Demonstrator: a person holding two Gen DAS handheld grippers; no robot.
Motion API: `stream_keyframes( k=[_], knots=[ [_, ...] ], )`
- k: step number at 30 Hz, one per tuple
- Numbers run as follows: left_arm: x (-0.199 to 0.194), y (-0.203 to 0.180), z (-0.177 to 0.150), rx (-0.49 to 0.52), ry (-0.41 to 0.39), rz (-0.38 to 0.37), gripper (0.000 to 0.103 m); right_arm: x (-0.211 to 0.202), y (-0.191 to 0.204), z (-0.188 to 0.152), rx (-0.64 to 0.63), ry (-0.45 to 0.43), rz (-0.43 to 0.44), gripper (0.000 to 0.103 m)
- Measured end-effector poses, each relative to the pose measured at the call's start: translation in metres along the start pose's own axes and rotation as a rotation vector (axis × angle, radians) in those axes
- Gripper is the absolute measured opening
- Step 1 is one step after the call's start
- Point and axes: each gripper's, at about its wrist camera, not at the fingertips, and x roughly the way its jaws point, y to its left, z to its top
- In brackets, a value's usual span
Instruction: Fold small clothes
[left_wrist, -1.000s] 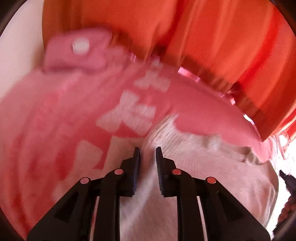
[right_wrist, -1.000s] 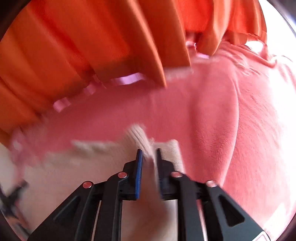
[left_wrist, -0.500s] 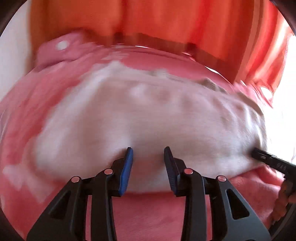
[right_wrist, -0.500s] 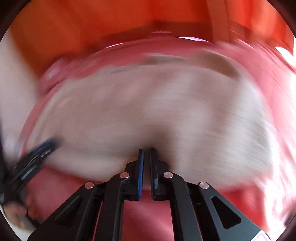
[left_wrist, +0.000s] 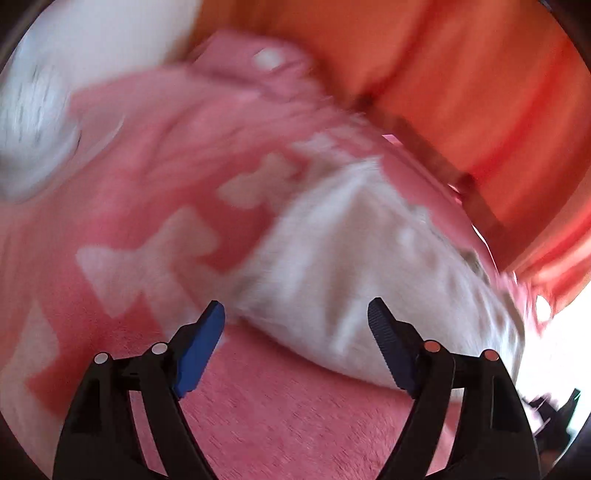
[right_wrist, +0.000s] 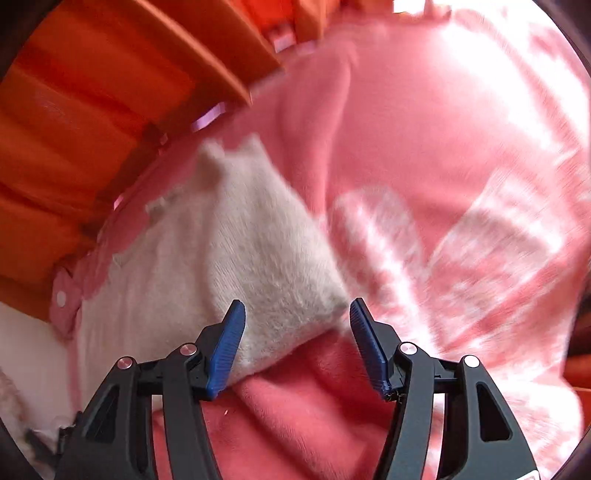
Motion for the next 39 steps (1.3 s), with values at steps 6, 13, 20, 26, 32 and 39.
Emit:
stream_keyframes(
  k=[6,13,20,26,32,39],
  knots=[
    [0.013,0.010,0.017,-0.081,0.088,-0.072,0.017,-0.037,0.025,0.010,-0.109,-0.151,0.082,0.017],
    [0.026,0.013,0.006,-0.035,0.136,-0.013,0.014,0.011,-0.001,0.008,-0.093,0.025,-0.148,0.017],
    [0.001,0.007,0.008,0.022,0.068,-0.007,0.023,-0.029,0.013,-0.006,-0.099,-0.128,-0.180,0.029],
    [-0.020,-0.018,0.027,0.089,-0.045,0.003,0.061,-0.044,0.088,-0.019,-0.379,-0.275,-0.135,0.032],
    [0.029,-0.050,0.060,0.168,-0.008,0.022,0.076,0.001,0.181,-0.024,-0.655,-0.116,0.121,0.028],
    [0.087,-0.034,0.067,0.048,0.118,0.034,0.078,0.088,0.212,-0.023,-0.818,0.014,0.124,0.025]
  ],
)
